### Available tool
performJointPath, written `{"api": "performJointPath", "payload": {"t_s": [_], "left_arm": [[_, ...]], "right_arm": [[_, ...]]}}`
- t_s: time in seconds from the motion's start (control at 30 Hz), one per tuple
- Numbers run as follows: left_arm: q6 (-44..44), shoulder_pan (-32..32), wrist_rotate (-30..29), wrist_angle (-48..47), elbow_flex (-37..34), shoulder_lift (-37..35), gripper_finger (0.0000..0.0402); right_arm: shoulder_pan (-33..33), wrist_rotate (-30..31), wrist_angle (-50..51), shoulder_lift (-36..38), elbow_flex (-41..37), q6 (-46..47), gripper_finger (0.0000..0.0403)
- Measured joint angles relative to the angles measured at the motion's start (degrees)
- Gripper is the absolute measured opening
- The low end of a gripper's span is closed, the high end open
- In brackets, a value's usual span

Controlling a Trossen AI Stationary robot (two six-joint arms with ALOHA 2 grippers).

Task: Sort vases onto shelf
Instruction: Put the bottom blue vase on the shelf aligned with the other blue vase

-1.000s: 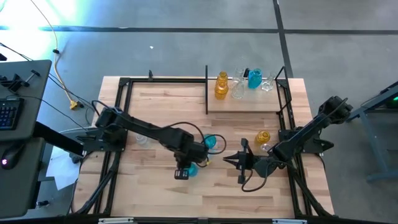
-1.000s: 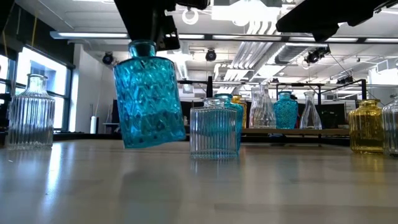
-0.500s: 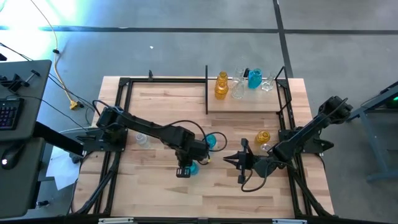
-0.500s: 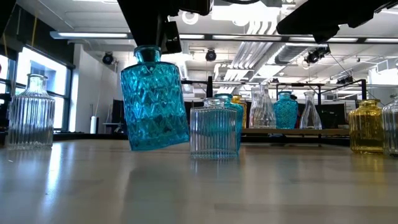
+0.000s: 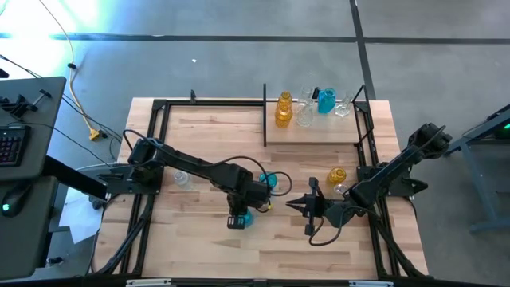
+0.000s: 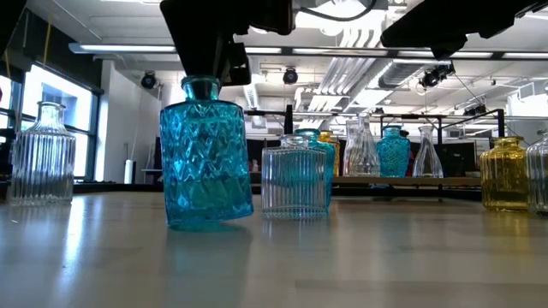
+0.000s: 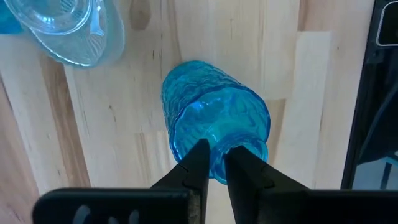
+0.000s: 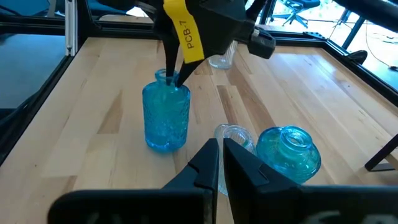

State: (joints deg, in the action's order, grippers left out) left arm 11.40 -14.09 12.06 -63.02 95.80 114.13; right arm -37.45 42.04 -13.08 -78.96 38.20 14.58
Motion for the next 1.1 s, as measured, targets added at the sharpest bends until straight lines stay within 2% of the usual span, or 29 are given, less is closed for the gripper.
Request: {"api": "performJointPath", "payload": {"t_s": [0.4,0.5,0.6,0.73,0.93,1.1], "left_arm": [[-4.9,-0.2,-5.2,0.1,2.9,-2.5,0.0120],[-6.8,-0.8,-6.4,0.0,2.7,-4.0,0.0125],[-8.6,-2.4,-10.7,2.9,0.7,-7.1,0.0115],[-8.5,-4.0,-11.5,13.7,-7.1,-14.1,0.0084],[-5.6,-5.2,-15.0,34.4,-25.2,-27.8,0.0036],[-4.6,-5.1,-16.1,53.6,-40.8,-37.8,0.0013]], "right_arm": [[0.0,0.0,0.0,0.0,0.0,0.0,0.0012],[0.0,0.0,0.0,0.0,0.0,0.2,0.0012],[0.1,0.0,0.0,0.0,0.0,0.6,0.0012],[0.1,0.0,0.0,0.0,0.0,0.6,0.0012],[0.9,0.0,-0.1,0.0,0.0,0.2,0.0012],[2.9,-1.6,-1.2,-0.1,0.0,0.5,0.0013]]}}
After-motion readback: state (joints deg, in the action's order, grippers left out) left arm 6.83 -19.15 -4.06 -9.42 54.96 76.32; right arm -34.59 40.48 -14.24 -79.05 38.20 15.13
